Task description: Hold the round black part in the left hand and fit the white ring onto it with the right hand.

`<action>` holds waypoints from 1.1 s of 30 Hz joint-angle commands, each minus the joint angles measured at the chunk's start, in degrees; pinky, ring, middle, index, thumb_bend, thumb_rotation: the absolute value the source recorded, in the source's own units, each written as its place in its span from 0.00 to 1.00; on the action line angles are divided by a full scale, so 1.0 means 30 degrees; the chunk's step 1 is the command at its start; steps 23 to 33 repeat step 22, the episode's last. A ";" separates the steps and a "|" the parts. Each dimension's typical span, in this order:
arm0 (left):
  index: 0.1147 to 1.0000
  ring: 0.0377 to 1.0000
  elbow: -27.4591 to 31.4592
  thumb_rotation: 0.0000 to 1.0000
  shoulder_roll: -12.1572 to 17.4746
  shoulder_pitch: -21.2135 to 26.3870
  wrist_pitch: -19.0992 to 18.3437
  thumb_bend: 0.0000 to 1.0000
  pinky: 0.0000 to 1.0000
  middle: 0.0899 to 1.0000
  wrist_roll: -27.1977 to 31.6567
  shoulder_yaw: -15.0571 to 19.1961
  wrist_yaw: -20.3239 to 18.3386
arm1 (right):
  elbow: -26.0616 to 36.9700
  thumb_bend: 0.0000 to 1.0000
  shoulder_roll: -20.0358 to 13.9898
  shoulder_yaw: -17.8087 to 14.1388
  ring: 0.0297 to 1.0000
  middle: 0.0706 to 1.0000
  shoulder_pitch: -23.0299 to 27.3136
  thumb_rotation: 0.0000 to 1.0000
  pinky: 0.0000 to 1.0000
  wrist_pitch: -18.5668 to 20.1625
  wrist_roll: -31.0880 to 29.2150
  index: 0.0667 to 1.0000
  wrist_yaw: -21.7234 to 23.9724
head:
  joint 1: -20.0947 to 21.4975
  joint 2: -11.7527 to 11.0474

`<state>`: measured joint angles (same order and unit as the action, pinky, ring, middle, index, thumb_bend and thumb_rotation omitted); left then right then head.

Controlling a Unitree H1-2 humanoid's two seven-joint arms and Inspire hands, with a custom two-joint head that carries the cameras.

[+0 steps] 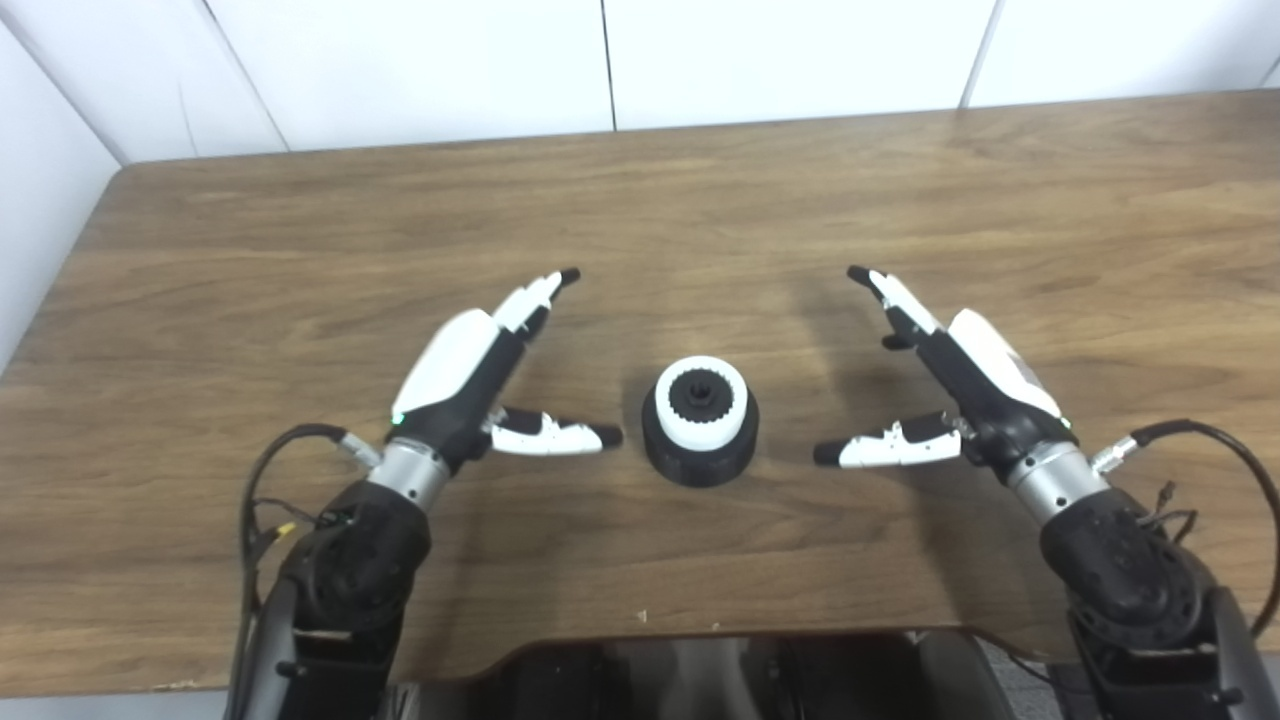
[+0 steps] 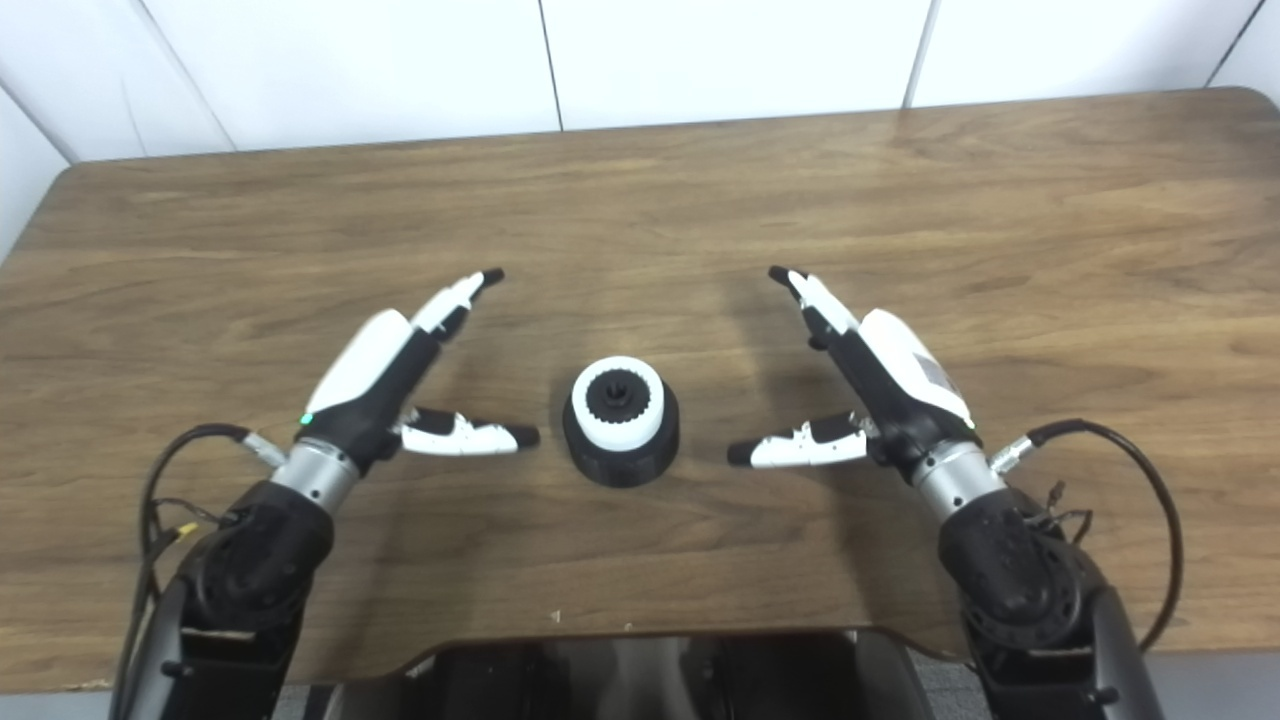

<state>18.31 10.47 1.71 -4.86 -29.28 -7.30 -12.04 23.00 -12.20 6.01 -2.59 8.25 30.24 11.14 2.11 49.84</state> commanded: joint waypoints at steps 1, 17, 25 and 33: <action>0.76 0.78 -0.0129 0.15 -0.0400 0.0080 0.1340 0.76 0.64 0.82 0.0710 0.0162 0.1207 | -0.0113 0.71 0.0597 -0.0275 0.79 0.82 0.0183 0.06 0.66 -0.1928 -0.0334 0.71 -0.1863 | -0.0009 -0.0054; 0.50 0.50 -0.2435 0.04 -0.4039 -0.0878 0.3566 0.55 0.39 0.57 0.2253 0.0671 0.5342 | -0.2762 0.50 0.4395 0.0515 0.50 0.58 -0.0614 0.13 0.39 -0.4525 -0.0356 0.46 -0.8866 | 0.0231 -0.1335; 0.43 0.47 -0.2844 0.06 -0.4740 -0.1174 0.4204 0.50 0.38 0.51 0.2165 0.0687 0.6446 | -0.3622 0.52 0.5138 0.0942 0.47 0.45 -0.0723 0.01 0.38 -0.5316 -0.1310 0.46 -1.0794 | 0.0260 -0.1691; 0.43 0.47 -0.2844 0.06 -0.4740 -0.1174 0.4204 0.50 0.38 0.51 0.2165 0.0687 0.6446 | -0.3622 0.52 0.5138 0.0942 0.47 0.45 -0.0723 0.01 0.38 -0.5316 -0.1310 0.46 -1.0794 | 0.0260 -0.1691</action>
